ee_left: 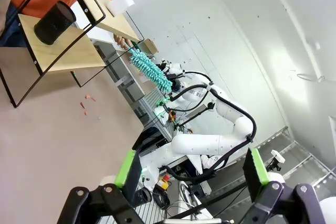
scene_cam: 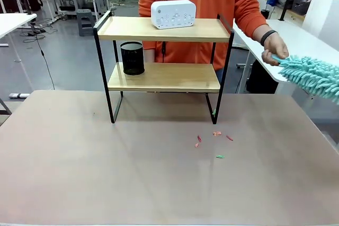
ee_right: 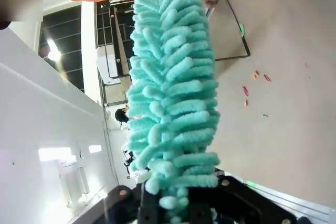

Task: Clean the shelf.
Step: Hand the Duster back to the human.

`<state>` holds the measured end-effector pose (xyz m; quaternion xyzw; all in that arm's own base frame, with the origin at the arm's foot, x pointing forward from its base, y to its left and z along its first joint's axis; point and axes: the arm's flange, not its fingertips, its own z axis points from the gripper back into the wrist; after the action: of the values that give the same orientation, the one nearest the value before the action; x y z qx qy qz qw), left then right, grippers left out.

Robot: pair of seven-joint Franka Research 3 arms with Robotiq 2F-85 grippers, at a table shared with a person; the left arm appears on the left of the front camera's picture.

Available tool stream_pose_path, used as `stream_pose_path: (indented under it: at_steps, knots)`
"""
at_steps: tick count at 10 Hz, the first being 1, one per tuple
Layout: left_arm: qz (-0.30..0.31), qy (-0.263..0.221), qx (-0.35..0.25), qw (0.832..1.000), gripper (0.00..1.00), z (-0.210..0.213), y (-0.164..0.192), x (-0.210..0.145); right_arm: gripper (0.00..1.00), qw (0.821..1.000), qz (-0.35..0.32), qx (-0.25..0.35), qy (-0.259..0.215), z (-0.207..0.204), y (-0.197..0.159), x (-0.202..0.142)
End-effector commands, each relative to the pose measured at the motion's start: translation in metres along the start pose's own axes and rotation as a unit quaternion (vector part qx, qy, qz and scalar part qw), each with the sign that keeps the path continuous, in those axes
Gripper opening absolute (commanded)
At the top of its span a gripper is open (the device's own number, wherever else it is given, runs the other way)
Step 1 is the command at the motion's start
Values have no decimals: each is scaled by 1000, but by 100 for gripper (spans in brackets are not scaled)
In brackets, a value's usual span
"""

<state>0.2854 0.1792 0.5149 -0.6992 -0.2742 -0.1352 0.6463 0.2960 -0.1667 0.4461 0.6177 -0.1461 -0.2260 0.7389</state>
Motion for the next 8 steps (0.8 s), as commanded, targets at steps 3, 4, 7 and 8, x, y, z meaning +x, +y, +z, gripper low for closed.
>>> stream_pose_path:
  at_steps: [3, 4, 7, 8]
  knots:
    - [-4, 6, 0, 1000, 100, 0, -1, -2, 17, 1000, 0, 0, 0, 0, 0, 0]
    - [-4, 6, 0, 1000, 100, 0, -1, -2, 72, 1000, 8, 15, 11, -5, 0, -3]
    - [-4, 6, 0, 1000, 100, 0, -1, -2, 77, 999, 32, 30, 27, -14, 4, -11]
    - [-4, 6, 0, 1000, 100, 0, -1, -2, 100, 998, 45, 29, 33, -16, 9, -16]
